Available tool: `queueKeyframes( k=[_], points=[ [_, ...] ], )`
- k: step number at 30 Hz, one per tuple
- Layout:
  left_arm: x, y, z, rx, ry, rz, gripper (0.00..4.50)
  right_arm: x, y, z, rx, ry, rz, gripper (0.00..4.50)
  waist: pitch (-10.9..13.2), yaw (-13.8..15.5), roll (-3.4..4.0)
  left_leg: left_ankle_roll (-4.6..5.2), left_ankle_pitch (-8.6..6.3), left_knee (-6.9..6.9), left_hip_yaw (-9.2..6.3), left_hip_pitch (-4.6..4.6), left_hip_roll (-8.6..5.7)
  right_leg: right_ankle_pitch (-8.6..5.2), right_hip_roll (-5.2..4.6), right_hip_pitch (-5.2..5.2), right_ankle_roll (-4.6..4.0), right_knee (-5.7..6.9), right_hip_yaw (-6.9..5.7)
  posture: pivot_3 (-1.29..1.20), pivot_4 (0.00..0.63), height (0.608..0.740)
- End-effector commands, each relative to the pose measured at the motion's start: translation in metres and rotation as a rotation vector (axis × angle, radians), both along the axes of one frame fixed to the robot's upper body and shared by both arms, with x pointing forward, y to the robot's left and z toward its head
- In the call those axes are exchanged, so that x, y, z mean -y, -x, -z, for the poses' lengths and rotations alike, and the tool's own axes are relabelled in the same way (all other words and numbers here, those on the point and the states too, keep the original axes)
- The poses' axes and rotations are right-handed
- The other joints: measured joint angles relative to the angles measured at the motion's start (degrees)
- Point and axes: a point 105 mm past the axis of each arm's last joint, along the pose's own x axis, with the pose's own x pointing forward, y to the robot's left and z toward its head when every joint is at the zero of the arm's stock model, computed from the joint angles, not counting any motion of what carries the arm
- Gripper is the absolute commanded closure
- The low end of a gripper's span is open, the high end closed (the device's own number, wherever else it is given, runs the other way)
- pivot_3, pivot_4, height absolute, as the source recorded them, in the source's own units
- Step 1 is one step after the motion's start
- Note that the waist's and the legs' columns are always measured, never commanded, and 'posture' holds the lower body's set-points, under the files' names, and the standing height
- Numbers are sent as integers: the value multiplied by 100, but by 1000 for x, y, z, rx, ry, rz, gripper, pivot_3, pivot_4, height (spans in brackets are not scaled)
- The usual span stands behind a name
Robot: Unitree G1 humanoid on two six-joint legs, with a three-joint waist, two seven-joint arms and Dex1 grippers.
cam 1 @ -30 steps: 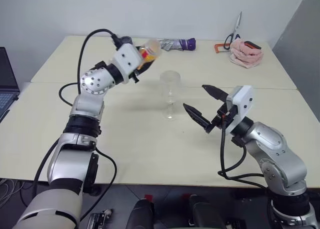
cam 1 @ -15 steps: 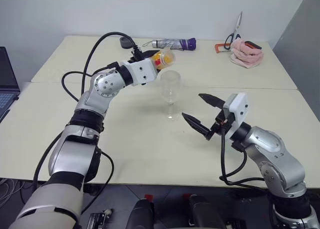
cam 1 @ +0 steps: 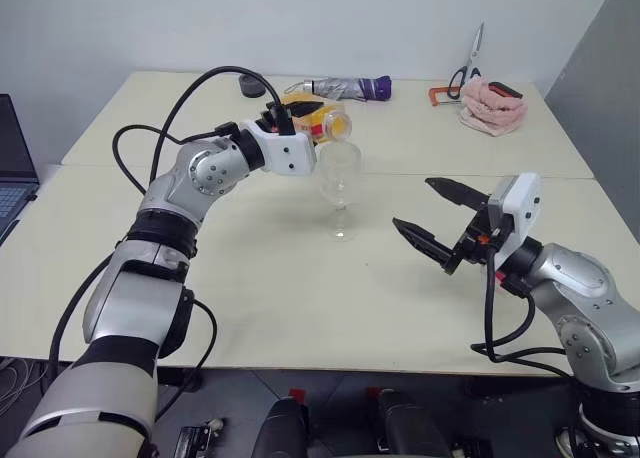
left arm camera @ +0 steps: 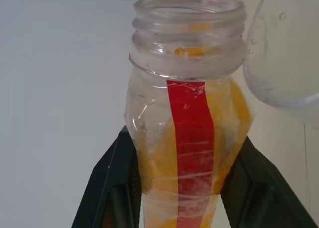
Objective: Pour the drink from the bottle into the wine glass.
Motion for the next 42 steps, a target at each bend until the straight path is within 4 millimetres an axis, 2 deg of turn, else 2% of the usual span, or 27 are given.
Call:
queueKeyframes(
  k=[1,42],
  points=[
    [3,5,-26,108,-4,24,2829,-1,6,-14,53,0,-23,0,0,0,0,0,0,0,0,-1,0,0,0,0,0,0,0,0,150,740],
    [-9,2,-48,282,-114,-40,2830,-13,14,-12,37,-6,-94,0,0,2,0,0,0,1,3,0,-1,0,-2,0,0,2,0,0,150,740]
  ],
)
